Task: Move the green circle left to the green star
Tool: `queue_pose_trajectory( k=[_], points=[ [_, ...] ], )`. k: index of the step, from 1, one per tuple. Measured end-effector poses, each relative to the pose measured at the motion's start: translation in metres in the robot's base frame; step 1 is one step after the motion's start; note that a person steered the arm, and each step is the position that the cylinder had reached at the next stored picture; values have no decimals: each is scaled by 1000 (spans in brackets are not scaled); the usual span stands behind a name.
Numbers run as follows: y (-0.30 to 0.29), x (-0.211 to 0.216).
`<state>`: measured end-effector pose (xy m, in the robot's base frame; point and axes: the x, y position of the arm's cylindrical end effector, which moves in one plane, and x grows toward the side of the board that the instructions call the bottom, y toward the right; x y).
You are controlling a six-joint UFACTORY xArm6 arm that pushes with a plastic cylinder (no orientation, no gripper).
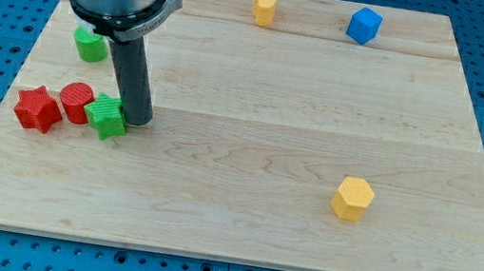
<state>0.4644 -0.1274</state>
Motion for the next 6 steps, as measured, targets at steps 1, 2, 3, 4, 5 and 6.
queue_pose_trajectory(
  k=[1,2,3,4,5,6],
  points=[
    [0,-31],
    [-9,-80],
    [-26,-120],
    [-33,-155],
    [-109,-124],
    [-81,-63]
  ],
)
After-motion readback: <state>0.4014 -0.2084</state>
